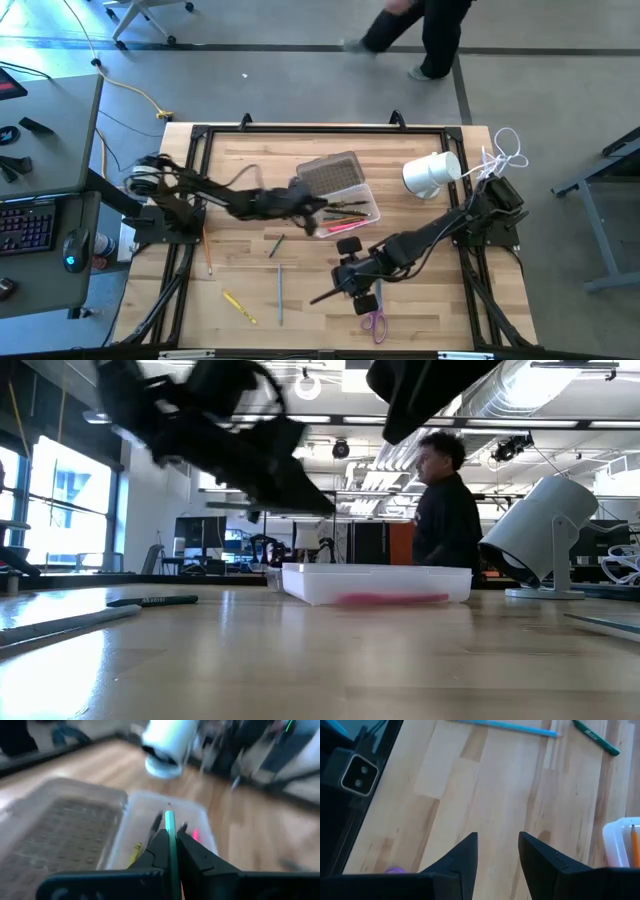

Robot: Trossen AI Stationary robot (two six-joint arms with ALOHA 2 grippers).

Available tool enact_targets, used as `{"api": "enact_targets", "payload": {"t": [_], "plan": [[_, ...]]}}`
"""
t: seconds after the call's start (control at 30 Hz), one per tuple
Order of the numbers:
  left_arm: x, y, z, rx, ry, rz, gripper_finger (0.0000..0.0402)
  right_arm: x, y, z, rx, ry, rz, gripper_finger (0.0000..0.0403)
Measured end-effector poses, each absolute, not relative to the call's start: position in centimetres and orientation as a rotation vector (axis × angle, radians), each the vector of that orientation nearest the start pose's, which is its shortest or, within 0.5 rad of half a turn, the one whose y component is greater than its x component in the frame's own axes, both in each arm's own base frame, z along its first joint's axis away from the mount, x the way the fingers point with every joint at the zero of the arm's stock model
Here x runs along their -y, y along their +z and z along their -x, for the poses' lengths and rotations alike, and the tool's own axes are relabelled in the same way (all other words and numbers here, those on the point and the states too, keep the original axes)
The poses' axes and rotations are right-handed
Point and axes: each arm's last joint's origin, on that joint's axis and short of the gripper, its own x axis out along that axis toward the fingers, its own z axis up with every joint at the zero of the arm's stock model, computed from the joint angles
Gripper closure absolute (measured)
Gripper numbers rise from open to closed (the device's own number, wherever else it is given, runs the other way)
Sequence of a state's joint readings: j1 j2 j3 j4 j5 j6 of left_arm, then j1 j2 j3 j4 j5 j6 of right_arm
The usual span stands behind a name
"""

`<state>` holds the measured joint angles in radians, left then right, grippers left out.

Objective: Pick & place school supplies into a supply box
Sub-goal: Put the light blue pencil into the gray supply box, then put the orange pencil into the gray supply box

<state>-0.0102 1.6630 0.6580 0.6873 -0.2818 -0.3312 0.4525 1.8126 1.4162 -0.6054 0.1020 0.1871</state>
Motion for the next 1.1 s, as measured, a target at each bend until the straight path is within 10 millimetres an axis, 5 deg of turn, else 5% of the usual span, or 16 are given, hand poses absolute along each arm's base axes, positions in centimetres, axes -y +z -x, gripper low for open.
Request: {"api": "enact_targets", "payload": {"t": [0.2, 0.4, 0.83, 1.1], "plan": [[-0.3, 16.7, -38.7, -0.438, 0.359, 0.177, 0.0352, -17.1, 23.9, -34.4, -0.996, 0.221, 0.085, 0.0276], [-1.6, 14.3, -43.3, -0.544, 0.398, 0.183, 0.0349, -17.2, 23.8, -34.0, -1.034, 0.191, 0.046, 0.0276], [-4.1, 13.7, -44.0, -0.574, 0.446, 0.260, 0.0277, -17.5, 23.6, -33.4, -1.032, 0.082, 0.121, 0.0276], [-3.8, 19.6, -42.0, -0.582, 0.402, 0.174, 0.0292, -17.4, 23.7, -33.5, -1.009, 0.054, 0.132, 0.0276]]}}
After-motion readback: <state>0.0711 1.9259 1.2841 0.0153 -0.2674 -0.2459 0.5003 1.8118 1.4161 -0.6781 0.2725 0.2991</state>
